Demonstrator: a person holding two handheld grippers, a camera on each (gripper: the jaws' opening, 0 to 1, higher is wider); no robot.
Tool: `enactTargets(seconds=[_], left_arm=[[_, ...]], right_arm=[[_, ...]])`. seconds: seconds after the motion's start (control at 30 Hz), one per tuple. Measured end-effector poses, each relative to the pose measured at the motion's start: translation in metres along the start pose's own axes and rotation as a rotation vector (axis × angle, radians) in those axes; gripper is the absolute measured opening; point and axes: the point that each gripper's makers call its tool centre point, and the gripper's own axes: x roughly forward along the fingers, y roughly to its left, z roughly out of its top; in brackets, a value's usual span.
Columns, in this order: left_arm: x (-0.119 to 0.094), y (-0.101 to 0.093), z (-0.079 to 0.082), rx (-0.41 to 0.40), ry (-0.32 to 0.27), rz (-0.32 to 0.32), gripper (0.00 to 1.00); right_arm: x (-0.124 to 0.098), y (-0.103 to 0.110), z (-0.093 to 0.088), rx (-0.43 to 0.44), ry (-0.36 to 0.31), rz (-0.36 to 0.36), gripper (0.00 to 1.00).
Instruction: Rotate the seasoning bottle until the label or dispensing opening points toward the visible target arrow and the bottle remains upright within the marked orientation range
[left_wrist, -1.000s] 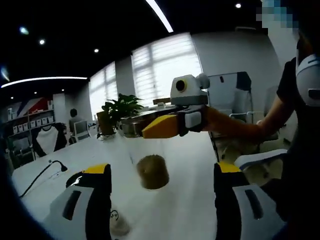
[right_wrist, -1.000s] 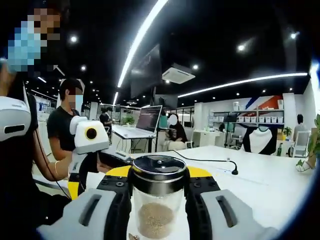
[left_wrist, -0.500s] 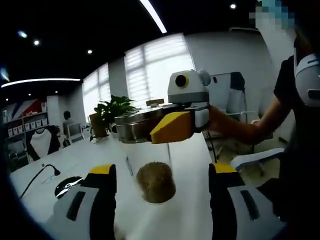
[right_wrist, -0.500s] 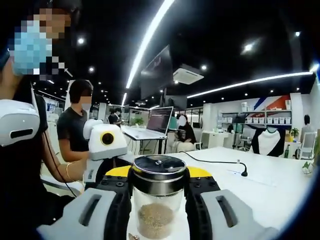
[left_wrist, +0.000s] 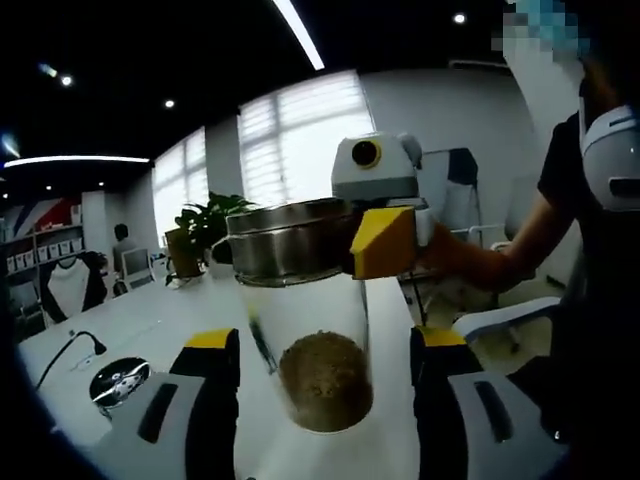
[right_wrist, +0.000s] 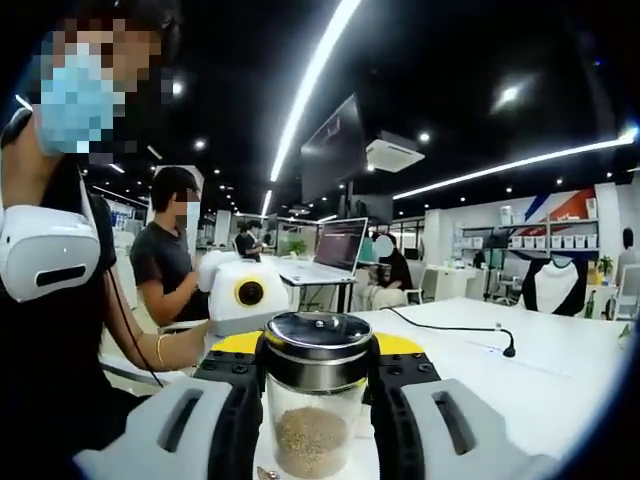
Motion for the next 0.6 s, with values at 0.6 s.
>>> enactTargets(seconds=[0.6], left_arm=[[0.008,-0.005,-0.002,-0.004,-0.009,-0.084,0.61]], right_arm=[[0.003,0.018,-0.003,-0.012,0.016,0.093,0.38]])
